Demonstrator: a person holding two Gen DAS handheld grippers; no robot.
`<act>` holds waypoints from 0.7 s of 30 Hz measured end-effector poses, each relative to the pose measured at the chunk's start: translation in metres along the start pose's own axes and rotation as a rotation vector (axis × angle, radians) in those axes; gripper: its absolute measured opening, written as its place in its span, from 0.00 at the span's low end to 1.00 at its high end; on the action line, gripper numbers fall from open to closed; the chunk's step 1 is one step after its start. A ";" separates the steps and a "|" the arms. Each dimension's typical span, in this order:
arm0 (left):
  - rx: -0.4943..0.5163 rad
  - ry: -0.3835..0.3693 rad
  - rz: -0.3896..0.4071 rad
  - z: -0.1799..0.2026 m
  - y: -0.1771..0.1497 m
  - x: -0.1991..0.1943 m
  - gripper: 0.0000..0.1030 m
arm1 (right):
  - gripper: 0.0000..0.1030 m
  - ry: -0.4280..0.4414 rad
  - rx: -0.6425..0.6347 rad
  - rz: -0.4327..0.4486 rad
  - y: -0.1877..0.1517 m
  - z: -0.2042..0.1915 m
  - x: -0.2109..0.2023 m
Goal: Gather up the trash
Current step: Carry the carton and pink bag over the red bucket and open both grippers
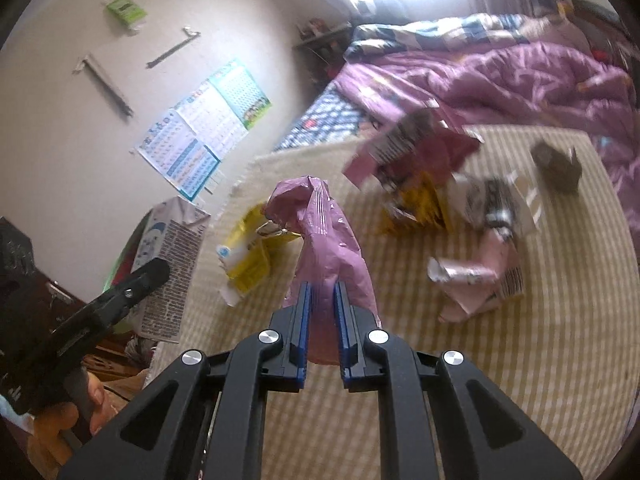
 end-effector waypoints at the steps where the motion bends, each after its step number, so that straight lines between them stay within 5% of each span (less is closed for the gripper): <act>1: -0.005 0.008 0.011 -0.004 0.002 -0.003 0.50 | 0.11 0.001 -0.013 0.013 0.004 -0.004 -0.002; 21: -0.109 0.218 0.143 -0.092 0.020 -0.053 0.50 | 0.11 0.115 -0.217 0.118 0.035 -0.098 -0.002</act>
Point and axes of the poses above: each gripper's, at about its wrist camera, not at the fingertips, and x roughly the way its jaws point, z to its right, y to its top, the point moved 6 cm from there along x, roughly the way its jaws point, and after that the axes turned 4 degrees about -y, right-handed, at the moved point
